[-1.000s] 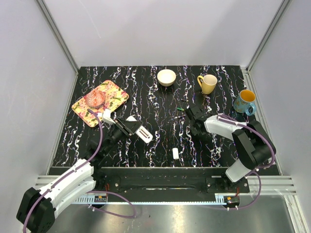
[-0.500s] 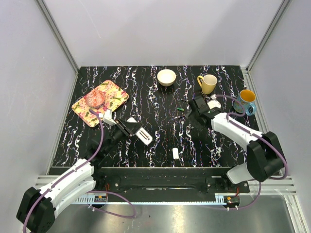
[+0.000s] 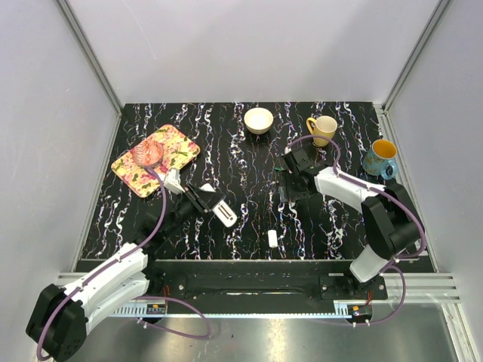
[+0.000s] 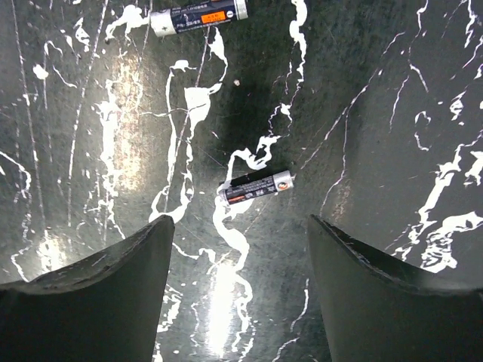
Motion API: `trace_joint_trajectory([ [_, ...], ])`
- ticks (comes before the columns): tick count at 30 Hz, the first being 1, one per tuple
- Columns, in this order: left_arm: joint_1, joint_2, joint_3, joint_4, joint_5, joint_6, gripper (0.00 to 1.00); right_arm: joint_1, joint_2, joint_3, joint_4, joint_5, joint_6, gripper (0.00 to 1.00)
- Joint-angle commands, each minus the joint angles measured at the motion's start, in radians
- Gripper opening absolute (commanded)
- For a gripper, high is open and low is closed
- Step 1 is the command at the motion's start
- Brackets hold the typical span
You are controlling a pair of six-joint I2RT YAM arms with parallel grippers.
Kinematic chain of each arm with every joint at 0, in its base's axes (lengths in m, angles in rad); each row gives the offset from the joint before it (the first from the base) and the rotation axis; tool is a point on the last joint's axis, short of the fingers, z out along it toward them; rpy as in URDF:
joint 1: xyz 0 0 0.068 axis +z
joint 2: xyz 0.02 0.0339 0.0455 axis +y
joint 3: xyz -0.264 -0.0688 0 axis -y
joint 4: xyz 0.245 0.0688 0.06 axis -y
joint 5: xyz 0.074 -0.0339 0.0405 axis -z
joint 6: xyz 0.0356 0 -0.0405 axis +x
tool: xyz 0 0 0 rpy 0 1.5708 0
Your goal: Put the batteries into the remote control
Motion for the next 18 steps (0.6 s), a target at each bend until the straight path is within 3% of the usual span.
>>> trace_joint_trajectory([
  [1, -0.004, 0.014, 0.06, 0.026, 0.037, 0.031, 0.0, 0.0, 0.025, 0.063, -0.027, -0.003, -0.127, 0.78],
  [18, -0.012, 0.037, 0.069, 0.039, 0.048, 0.032, 0.0, -0.065, 0.122, 0.083, -0.018, -0.074, -0.187, 0.68],
])
